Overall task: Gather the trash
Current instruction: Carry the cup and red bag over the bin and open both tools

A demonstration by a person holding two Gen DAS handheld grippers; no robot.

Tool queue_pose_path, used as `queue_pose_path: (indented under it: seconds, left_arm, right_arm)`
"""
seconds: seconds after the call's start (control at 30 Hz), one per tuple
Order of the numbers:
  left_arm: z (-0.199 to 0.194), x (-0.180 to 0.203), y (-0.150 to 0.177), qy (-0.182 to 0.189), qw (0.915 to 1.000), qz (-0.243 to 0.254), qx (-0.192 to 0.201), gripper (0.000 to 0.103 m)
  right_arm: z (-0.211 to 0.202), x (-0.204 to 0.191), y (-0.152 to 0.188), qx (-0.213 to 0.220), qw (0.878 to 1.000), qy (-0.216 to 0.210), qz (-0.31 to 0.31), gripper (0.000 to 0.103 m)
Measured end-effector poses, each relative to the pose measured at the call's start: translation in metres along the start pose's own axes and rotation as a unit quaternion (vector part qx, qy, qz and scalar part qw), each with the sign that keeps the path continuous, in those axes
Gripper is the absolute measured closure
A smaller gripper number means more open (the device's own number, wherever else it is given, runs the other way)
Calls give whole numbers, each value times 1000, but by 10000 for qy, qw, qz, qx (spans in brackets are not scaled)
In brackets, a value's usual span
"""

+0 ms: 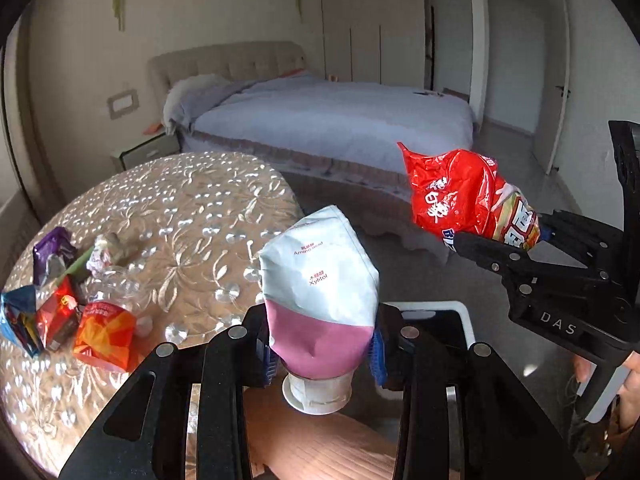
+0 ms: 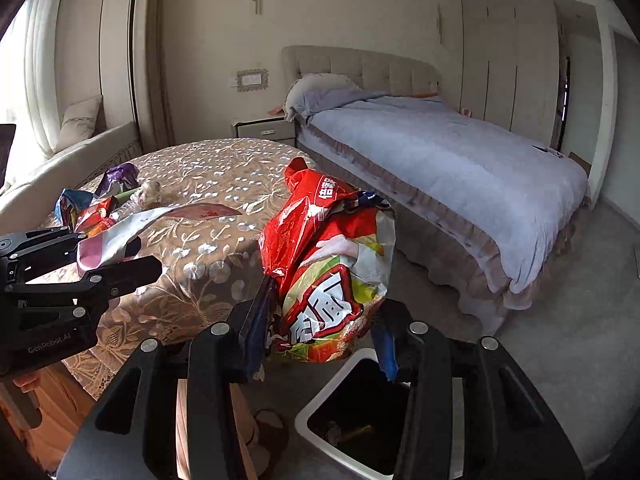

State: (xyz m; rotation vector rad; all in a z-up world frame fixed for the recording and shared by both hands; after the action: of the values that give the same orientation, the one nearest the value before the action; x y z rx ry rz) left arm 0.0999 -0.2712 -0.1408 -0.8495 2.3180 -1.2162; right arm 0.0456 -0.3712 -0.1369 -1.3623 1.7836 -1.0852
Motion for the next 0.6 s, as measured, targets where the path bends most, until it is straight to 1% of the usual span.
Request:
queue_pose_path:
  seconds: [0.2, 0.37, 0.5, 0.6]
  left_arm:
    - [36, 41, 14, 346, 9979, 349, -414, 69]
    - [63, 77, 31, 622, 9929, 636, -792, 69]
    - [88, 101, 50, 861, 9857, 849, -1177, 69]
    - [111, 119, 70, 1166, 9759, 888, -1619, 69]
  right_arm:
    - [-3, 34, 26, -268, 9990, 341, 139, 57]
    - [0, 60, 51, -539, 9969, 558, 113, 57]
    - [10, 76, 78, -911, 9937, 647, 56, 57]
    - [23, 89, 104, -1298, 9891, 692, 84, 57]
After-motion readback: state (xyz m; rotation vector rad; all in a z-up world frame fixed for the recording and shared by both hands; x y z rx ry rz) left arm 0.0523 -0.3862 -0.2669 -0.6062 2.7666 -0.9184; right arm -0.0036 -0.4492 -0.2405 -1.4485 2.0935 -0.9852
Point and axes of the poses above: each gripper's, at about its wrist camera, not at the fingertips, and z roughly the way its jaws point, x to its right, y to its underside, the point moved 8 cm from there along z, roughly the way its jaws point, and after that the axes turned 5 degrees about x, right-handed, at the moved point
